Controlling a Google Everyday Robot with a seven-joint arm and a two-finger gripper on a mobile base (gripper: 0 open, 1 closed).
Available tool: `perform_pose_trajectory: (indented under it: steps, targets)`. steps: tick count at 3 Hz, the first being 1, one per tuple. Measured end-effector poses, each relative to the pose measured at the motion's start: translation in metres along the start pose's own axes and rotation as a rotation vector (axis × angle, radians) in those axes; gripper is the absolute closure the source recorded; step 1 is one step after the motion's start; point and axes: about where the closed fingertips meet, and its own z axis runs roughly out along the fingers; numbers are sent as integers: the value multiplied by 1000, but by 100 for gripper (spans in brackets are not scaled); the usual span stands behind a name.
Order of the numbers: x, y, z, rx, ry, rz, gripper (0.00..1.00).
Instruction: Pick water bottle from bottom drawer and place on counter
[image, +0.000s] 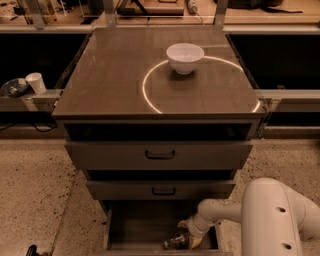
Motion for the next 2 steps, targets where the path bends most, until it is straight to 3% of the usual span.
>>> perform_pose_trajectory:
  steps: [2]
  targets:
    - [-10, -1, 5, -19, -28, -14, 82]
